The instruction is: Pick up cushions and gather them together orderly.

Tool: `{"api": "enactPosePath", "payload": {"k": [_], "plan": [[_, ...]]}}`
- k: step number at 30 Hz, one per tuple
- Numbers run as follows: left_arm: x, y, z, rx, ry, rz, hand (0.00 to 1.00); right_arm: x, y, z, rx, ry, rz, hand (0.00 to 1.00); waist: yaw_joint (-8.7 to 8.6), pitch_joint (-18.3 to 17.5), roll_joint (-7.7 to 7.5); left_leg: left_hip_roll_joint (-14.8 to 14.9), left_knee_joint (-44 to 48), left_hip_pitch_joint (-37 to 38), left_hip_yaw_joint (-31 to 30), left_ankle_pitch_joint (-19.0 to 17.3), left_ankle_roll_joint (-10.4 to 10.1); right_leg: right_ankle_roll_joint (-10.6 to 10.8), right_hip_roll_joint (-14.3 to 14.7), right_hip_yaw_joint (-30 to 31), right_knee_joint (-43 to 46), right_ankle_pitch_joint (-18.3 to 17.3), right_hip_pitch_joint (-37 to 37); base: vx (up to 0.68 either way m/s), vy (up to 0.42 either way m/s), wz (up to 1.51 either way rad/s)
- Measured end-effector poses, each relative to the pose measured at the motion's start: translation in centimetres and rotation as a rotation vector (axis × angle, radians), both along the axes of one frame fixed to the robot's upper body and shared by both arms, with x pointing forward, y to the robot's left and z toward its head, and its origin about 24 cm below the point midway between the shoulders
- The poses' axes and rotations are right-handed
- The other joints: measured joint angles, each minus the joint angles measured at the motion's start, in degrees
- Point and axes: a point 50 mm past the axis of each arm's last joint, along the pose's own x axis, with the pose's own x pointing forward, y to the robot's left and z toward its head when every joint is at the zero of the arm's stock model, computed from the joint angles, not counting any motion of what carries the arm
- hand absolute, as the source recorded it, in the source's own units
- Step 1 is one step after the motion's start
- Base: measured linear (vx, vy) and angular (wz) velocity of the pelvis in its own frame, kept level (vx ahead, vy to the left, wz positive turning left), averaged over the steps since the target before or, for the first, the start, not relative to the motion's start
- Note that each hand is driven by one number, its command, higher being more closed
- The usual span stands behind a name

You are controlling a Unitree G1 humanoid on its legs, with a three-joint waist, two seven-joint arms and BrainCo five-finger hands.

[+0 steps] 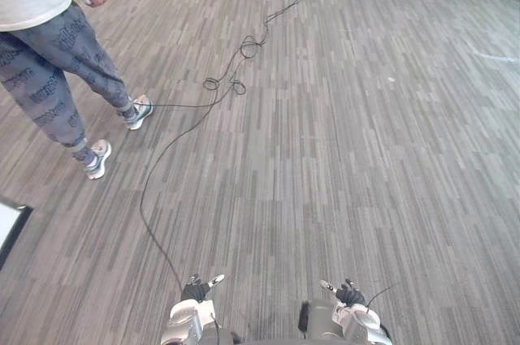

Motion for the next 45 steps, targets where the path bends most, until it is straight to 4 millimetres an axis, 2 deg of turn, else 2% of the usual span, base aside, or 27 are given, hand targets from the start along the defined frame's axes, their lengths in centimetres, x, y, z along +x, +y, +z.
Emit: {"api": "enactPosePath", "payload": {"k": [2, 3, 4, 5, 6, 7, 8, 9, 11, 13, 14, 16, 17, 20, 21, 23, 25, 26, 29, 32, 35, 36, 37, 39, 41, 43, 45], "plan": [[0.3, -0.1, 0.1, -0.004, -0.008, -0.002, 0.00, -0.4, 0.0, -0.3, 0.005, 0.022, -0.003, 0.00, -0.14, 0.2, -0.30, -0.9, -2.2, 3.7, -1.2, 0.2, -0.7, -1.8, 3.1, -0.4, -18.3, 7.9, 1.1, 0.73, -0.092, 0.30], [0.0, -0.3, -0.1, -0.016, 0.002, 0.008, 0.00, -0.6, -0.1, -0.4, 0.008, 0.029, -0.011, 0.00, -0.29, 0.2, 0.08, -0.4, -2.1, 6.4, -3.0, -0.1, -2.4, -7.5, 4.2, 1.2, -19.7, 15.5, 2.2, 0.84, -0.139, 0.19], [-0.1, -1.0, -0.2, -0.045, 0.004, 0.035, 0.00, -0.2, -1.3, -0.1, -0.023, 0.017, -0.011, 0.00, -0.19, 0.6, 3.09, 2.2, -0.3, 7.8, -3.4, 1.1, -4.5, -9.0, 4.9, -0.1, -14.3, 11.0, 2.5, 0.71, -0.143, 0.20], [-0.3, -1.1, -0.3, -0.045, 0.014, 0.031, 0.00, -0.1, -1.5, 0.0, -0.027, 0.011, -0.017, 0.00, -0.33, 0.9, 3.83, 3.3, 4.0, 6.6, -4.4, 2.3, -5.8, -8.7, 4.8, -0.5, -12.1, 8.3, 2.9, 0.67, -0.187, 0.15], [-0.1, -1.2, -0.2, -0.042, 0.009, 0.021, 0.00, -0.1, -1.6, 0.0, -0.026, 0.009, -0.028, 0.00, -0.80, 1.3, 4.13, 5.6, 14.7, 3.0, -6.7, 4.8, -5.1, -8.5, 5.1, -0.9, -10.7, 4.8, 4.8, 0.66, -0.249, 0.19], [-0.4, -1.0, -0.3, -0.043, 0.014, 0.036, 0.00, -0.1, -1.6, 0.0, -0.020, 0.008, -0.037, 0.00, -0.87, 1.9, 4.98, 9.8, 33.4, -4.4, -10.6, 14.0, -4.4, -8.6, 6.4, -0.6, -11.8, 2.2, 9.0, 0.53, -0.209, -0.03], [-0.5, -0.8, -0.3, -0.042, 0.016, 0.046, 0.00, 0.0, -1.5, 0.0, -0.013, 0.005, -0.040, 0.00, -0.48, 2.1, 5.27, 11.2, 40.0, -7.4, -11.8, 16.2, -5.0, -8.8, 7.1, -0.1, -12.5, 1.4, 10.7, 0.63, -0.127, -0.51], [-0.7, -0.4, -0.3, -0.036, 0.011, 0.066, 0.00, 0.3, -1.0, 0.1, -0.007, 0.003, -0.015, 0.00, 0.38, 3.1, 5.06, 13.6, 52.2, -12.9, -12.2, 13.6, -4.7, -9.5, 8.7, 1.9, -13.9, -0.2, 15.0, 0.60, -0.046, -0.82], [-0.1, 0.2, 0.2, -0.017, -0.026, 0.072, 0.00, 0.3, 0.4, -0.3, 0.017, 0.023, 0.026, 0.00, 1.50, 4.2, 3.41, 14.3, 57.6, -20.0, -11.2, 8.9, -3.3, -9.6, 9.2, 4.7, -17.3, -2.0, 22.2, 0.64, -0.035, -0.76], [0.5, 0.2, 0.7, -0.011, -0.069, 0.071, 0.00, 0.4, 1.3, -0.4, 0.029, 0.032, 0.065, 0.00, 2.00, 4.2, 2.31, 15.2, 51.9, -25.9, -7.0, 6.6, -1.7, -8.8, 9.1, 8.1, -22.1, -2.6, 28.4, 0.61, 0.051, -0.86], [0.8, 0.2, 1.0, -0.006, -0.097, 0.071, 0.00, 0.9, 1.9, -0.2, 0.034, 0.021, 0.088, 0.00, 2.52, 4.1, 2.27, 14.9, 41.0, -30.7, -5.2, 5.7, -1.1, -7.5, 8.9, 11.8, -25.7, -3.3, 33.1, 0.56, 0.093, -1.01], [0.8, 0.3, 1.0, -0.003, -0.101, 0.073, 0.00, 0.8, 2.1, -0.3, 0.040, 0.025, 0.086, 0.00, 3.01, 3.9, 2.44, 13.5, 30.0, -31.7, -5.4, 6.0, -1.5, -6.3, 8.3, 14.6, -27.6, -4.0, 35.6, 0.61, 0.210, -1.12], [0.6, 0.3, 1.0, -0.003, -0.100, 0.080, 0.00, 0.2, 2.2, -0.5, 0.054, 0.037, 0.062, 0.00, 3.80, 3.3, 2.24, 10.7, 15.0, -31.8, -7.5, 8.4, -2.8, -4.3, 6.6, 18.1, -29.9, -6.0, 38.7, 0.64, 0.291, -1.12], [0.3, 0.5, 0.9, 0.002, -0.095, 0.079, 0.00, -0.9, 2.1, -1.0, 0.059, 0.070, 0.050, 0.00, 4.78, 0.4, 0.66, 7.5, 13.8, -32.6, -10.8, 15.6, -2.9, -3.2, 3.5, 22.0, -30.4, -8.4, 40.7, 0.66, 0.389, -0.86], [0.2, 0.9, 0.9, 0.015, -0.092, 0.081, 0.00, -1.4, 2.0, -1.1, 0.061, 0.081, 0.044, 0.00, 4.51, -0.7, -1.11, 6.4, 16.8, -32.9, -9.7, 13.0, -0.3, -2.0, 1.4, 22.5, -28.6, -7.6, 40.0, 0.78, 0.443, -0.60], [0.1, 1.5, 0.9, 0.031, -0.087, 0.079, 0.00, -2.0, 1.9, -1.4, 0.060, 0.097, 0.029, 0.00, 4.52, -1.9, -2.99, 5.5, 21.4, -30.9, -7.4, 7.4, 0.9, 1.1, -0.6, 23.9, -19.6, -5.7, 37.5, 0.75, 0.421, -0.47], [-0.1, 1.6, 0.6, 0.036, -0.058, 0.064, 0.00, -2.1, 1.7, -1.4, 0.058, 0.096, 0.041, 0.00, 4.16, -1.0, -3.68, 3.7, 18.8, -22.1, -4.4, 4.2, 1.9, 8.2, -1.8, 24.4, 8.4, 0.4, 27.0, 0.72, 0.367, -0.59], [-0.3, 1.3, 0.4, 0.031, -0.039, 0.053, 0.00, -2.1, 1.6, -1.4, 0.055, 0.096, 0.041, 0.00, 3.95, -0.5, -3.04, 3.4, 17.1, -18.2, -3.9, 3.5, 2.0, 8.1, -1.4, 23.5, 16.0, 0.3, 24.0, 0.67, 0.281, -0.64], [-0.7, 0.2, -0.1, 0.015, -0.002, 0.010, 0.00, -1.2, 1.3, -0.7, 0.035, 0.040, 0.049, 0.00, 3.57, 0.2, -0.33, 3.2, 8.3, -5.0, 1.3, 2.6, 1.5, 2.7, -0.7, 12.7, 23.2, -3.1, 12.3, 0.55, 0.229, -0.81], [0.3, 0.1, 0.2, 0.019, -0.018, -0.015, 0.00, -0.3, 1.1, -0.2, 0.029, -0.005, 0.043, 0.00, 1.77, 0.5, -1.29, 1.5, 2.1, 2.1, 2.1, 1.7, 0.1, -0.2, -1.4, 0.3, 10.2, -3.5, 3.5, 0.53, 0.106, -0.15], [0.2, -0.9, 0.0, -0.004, -0.004, -0.043, 0.00, -0.8, 0.4, -0.3, 0.026, 0.002, 0.002, 0.00, 0.58, 0.6, -1.82, -0.5, -1.4, 8.2, 1.1, 1.7, 0.1, -3.3, 0.3, -3.9, -12.3, 4.7, 2.2, 0.62, -0.053, 0.33], [-0.4, -1.5, -0.3, -0.021, 0.013, -0.040, 0.00, -1.2, 0.0, -0.4, 0.016, 0.012, 0.000, 0.00, 0.20, 0.7, -1.38, -0.7, -1.5, 11.6, -0.3, 1.7, 0.0, -10.2, 1.0, -2.2, -11.0, 10.7, 2.6, 0.68, -0.111, 0.07], [-0.8, -1.7, -0.4, -0.029, 0.026, -0.050, 0.00, -0.9, -0.7, -0.2, -0.003, 0.006, 0.007, 0.00, 0.20, 0.3, 0.62, 0.8, -0.7, 12.1, -0.5, 2.7, -1.6, -9.7, 1.2, -3.2, -8.0, 7.6, 2.6, 0.68, -0.129, 0.06], [-0.8, -1.7, -0.5, -0.035, 0.027, -0.041, 0.00, -0.6, -1.6, 0.1, -0.018, -0.010, -0.011, 0.00, -0.34, 0.5, 3.24, 5.1, 11.5, 8.9, -4.5, 6.1, -4.6, -10.4, 2.3, -3.5, -2.6, 0.5, 3.4, 0.66, -0.216, -0.06], [-0.8, -1.5, -0.5, -0.038, 0.027, -0.029, 0.00, -0.5, -1.6, 0.1, -0.016, -0.010, -0.016, 0.00, -0.21, 1.3, 5.02, 11.2, 37.5, -1.4, -11.7, 15.2, -6.4, -10.5, 6.5, -2.1, -5.1, -2.7, 9.6, 0.68, -0.240, -0.50], [-0.8, -0.9, -0.3, -0.035, 0.010, 0.005, 0.00, -0.2, -0.7, 0.0, -0.003, -0.003, 0.015, 0.00, 0.99, 2.5, 4.52, 14.0, 55.0, -9.9, -12.4, 12.2, -5.8, -11.2, 9.9, 1.3, -9.6, -3.5, 16.6, 0.55, -0.093, -1.03], [-0.4, -0.5, 0.1, -0.025, -0.028, 0.022, 0.00, -0.2, 0.7, -0.3, 0.020, 0.021, 0.059, 0.00, 1.45, 2.8, 2.69, 14.6, 56.2, -18.5, -10.2, 7.3, -3.2, -10.9, 10.8, 5.3, -16.2, -3.7, 24.7, 0.58, -0.009, -0.98]]}}
